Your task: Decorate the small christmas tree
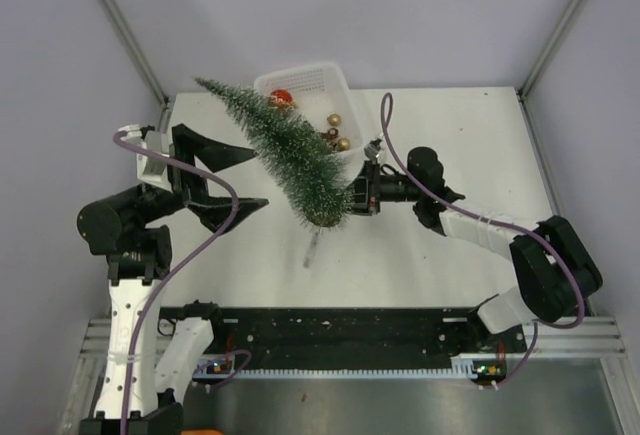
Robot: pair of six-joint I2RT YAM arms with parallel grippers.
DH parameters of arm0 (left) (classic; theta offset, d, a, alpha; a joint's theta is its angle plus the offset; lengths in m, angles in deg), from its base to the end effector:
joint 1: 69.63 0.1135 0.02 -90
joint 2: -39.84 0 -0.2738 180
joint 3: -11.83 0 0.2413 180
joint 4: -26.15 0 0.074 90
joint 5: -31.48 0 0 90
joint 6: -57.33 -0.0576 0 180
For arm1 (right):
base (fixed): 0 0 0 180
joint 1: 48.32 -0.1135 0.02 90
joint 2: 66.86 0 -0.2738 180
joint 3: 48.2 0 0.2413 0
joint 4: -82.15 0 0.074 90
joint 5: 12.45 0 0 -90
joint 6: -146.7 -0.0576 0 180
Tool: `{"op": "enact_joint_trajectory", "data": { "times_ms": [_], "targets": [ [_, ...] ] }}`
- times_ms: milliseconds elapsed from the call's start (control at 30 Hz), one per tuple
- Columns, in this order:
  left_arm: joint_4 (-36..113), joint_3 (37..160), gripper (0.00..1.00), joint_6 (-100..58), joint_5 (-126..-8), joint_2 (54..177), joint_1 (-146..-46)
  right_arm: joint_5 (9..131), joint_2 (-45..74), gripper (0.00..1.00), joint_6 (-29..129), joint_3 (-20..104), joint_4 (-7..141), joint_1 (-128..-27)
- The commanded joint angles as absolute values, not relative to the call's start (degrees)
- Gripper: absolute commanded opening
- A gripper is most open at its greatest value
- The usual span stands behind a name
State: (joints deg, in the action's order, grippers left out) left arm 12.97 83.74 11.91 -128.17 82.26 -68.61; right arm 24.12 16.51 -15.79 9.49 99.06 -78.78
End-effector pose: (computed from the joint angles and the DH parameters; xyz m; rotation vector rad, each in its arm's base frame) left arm 0.0980 -0.0523 0.4807 0.8174 1.1678 -1.1341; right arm 0.2463 0.1985 0.2644 -0.0890 2.1874 1.9786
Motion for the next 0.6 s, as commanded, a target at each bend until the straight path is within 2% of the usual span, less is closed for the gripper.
{"op": "enact_joint_trajectory", "data": {
  "times_ms": [0, 333, 567],
  "targets": [
    [11.1, 82.3, 0.99, 8.4, -127.3, 82.9, -68.8, 25.1, 17.6, 0.00, -15.5, 13.6, 101.9, -81.8],
    [25.1, 79.8, 0.99, -8.4, -120.3, 81.2, -68.7, 24.6, 19.0, 0.00, -16.8, 11.3, 105.5, -83.6],
    [22.5, 78.9, 0.97, -5.0, -118.9, 82.9, -68.7, 23.9, 22.3, 0.00, -18.1, 10.8, 109.5, -85.6]
  ]
}}
